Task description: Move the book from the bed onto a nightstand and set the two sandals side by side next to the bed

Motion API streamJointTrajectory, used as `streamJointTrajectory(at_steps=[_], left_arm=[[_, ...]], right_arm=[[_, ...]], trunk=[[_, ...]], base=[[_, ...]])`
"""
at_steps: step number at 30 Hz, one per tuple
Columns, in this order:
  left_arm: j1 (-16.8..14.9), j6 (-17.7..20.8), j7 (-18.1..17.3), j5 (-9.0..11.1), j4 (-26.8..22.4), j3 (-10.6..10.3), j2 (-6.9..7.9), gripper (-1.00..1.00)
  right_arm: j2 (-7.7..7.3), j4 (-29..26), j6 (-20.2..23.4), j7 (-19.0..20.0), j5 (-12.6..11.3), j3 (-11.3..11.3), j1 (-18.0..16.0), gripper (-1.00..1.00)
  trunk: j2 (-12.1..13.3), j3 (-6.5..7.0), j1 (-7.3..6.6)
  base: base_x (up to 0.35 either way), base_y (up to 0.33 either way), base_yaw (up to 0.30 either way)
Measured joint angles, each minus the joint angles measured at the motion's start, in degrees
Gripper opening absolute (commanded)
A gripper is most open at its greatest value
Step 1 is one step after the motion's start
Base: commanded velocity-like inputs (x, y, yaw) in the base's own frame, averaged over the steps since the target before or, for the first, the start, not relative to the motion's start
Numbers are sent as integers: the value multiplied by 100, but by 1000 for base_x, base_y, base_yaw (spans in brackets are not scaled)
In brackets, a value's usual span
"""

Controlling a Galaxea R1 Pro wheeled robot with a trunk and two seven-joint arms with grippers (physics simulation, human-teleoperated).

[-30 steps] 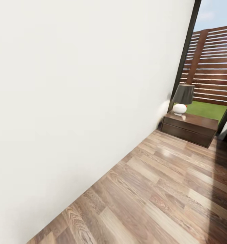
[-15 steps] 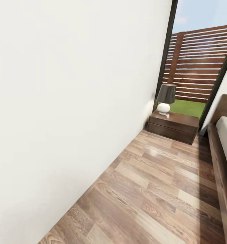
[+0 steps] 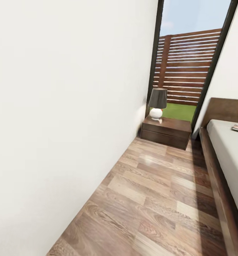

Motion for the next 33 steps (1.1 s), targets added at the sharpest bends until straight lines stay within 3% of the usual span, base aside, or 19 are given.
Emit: streamJointTrajectory(at_steps=[33], left_arm=[[0,-1,0,0,0,0,0,100]], right_arm=[[1,0,-2,0,0,0,-1,100]], trunk=[[0,0,0]], base=[[295,0,-272]])
